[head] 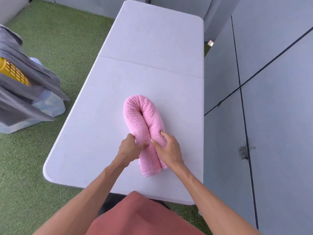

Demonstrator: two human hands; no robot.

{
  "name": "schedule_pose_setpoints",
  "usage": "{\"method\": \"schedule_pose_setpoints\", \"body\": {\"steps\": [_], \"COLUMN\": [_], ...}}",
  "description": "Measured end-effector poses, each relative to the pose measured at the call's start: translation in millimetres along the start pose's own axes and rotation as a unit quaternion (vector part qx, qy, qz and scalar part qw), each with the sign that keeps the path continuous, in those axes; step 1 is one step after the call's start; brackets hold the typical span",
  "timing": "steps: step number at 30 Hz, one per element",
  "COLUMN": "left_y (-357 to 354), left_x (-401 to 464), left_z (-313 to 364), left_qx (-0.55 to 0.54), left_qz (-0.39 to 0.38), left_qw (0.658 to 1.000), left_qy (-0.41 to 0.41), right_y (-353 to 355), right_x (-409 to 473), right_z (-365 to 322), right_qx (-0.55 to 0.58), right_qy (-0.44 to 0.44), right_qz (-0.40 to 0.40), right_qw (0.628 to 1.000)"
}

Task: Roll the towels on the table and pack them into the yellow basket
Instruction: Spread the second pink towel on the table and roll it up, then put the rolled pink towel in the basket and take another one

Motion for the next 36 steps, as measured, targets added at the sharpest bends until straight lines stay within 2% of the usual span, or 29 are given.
{"method": "schedule_pose_setpoints", "body": {"steps": [2,4,8,14,16,19,24,30,36], "left_y": [5,11,20,44,70,135,273,451,588], "left_x": [0,3,6,6,5,7,-2,-24,-34], "left_z": [1,4,15,7,-1,-16,-52,-94,-119], "left_qx": [-0.007,0.032,0.099,0.030,0.005,0.015,0.063,0.150,0.211], "left_qz": [-0.026,-0.055,-0.073,-0.091,-0.062,0.022,0.133,0.253,0.326], "left_qw": [0.999,0.997,0.991,0.995,0.998,0.999,0.984,0.947,0.914], "left_qy": [0.032,0.053,0.054,0.039,0.024,-0.024,-0.103,-0.131,-0.115], "right_y": [-12,-23,-40,-52,-61,-86,-160,-262,-348], "right_x": [-10,-23,-20,-16,-10,-5,-13,-24,-32], "right_z": [-3,-9,-28,-50,-67,-109,-216,-366,-479], "right_qx": [-0.102,-0.172,-0.294,-0.324,-0.316,-0.317,-0.269,-0.170,-0.148], "right_qy": [0.005,-0.002,-0.045,-0.029,-0.011,0.014,0.062,0.129,0.175], "right_qz": [-0.091,-0.132,-0.066,0.040,0.033,0.011,-0.023,-0.092,-0.154], "right_qw": [0.991,0.976,0.953,0.945,0.948,0.948,0.961,0.973,0.961]}}
Point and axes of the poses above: each hand's wrist, its own x-axis towards the middle knuckle, its own y-axis out of the back of the hand, z = x × y, the point moved 5 cm from there along x, towards the middle knuckle, and after that the axes turned 12 degrees about -x, right-handed, at the moved point
